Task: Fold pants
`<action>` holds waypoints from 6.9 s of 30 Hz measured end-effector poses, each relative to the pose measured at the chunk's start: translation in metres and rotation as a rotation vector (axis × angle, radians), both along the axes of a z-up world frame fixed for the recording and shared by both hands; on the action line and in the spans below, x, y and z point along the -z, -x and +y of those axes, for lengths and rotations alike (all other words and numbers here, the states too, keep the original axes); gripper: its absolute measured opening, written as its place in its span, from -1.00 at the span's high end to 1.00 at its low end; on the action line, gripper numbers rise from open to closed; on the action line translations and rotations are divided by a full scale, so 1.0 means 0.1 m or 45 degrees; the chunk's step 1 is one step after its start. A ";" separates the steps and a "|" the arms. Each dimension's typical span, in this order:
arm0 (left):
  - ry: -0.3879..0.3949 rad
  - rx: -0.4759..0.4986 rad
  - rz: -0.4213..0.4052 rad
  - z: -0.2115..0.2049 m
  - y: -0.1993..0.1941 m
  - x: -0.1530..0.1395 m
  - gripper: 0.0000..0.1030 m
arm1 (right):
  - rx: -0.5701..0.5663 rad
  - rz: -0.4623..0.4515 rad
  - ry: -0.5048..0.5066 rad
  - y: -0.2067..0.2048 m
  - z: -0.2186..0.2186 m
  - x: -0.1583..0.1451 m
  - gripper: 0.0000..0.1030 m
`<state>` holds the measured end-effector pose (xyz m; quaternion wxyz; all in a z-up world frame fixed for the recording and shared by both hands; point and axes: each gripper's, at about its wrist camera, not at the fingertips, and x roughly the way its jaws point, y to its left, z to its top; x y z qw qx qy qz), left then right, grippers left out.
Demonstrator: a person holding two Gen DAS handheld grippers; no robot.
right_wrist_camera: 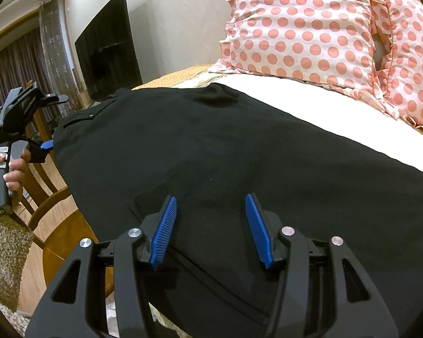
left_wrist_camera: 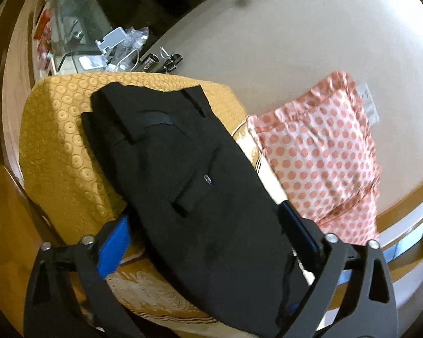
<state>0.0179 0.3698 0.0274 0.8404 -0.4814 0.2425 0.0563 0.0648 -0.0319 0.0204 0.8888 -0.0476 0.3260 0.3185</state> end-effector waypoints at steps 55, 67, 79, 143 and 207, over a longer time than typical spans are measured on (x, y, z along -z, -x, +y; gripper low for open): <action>-1.092 1.376 -0.351 -4.65 -0.01 -0.46 0.75 | 0.929 -0.048 -0.412 0.32 -2.83 0.00 -0.15; -0.996 1.431 -0.291 -4.60 0.06 -0.09 0.32 | 0.535 0.281 -0.616 -0.55 -2.88 -0.27 -0.14; -0.897 1.182 -0.327 -3.91 0.02 -0.41 -0.49 | 0.457 0.162 -0.176 -0.71 -2.38 -0.15 0.22; -0.890 1.113 -0.084 -3.56 -0.52 0.02 -0.96 | 0.462 0.343 -0.434 -0.84 -2.65 0.09 0.35; -0.873 0.924 0.048 -3.46 -3.07 -0.83 0.88 | 0.531 0.017 -0.362 -2.10 -2.89 -0.69 0.76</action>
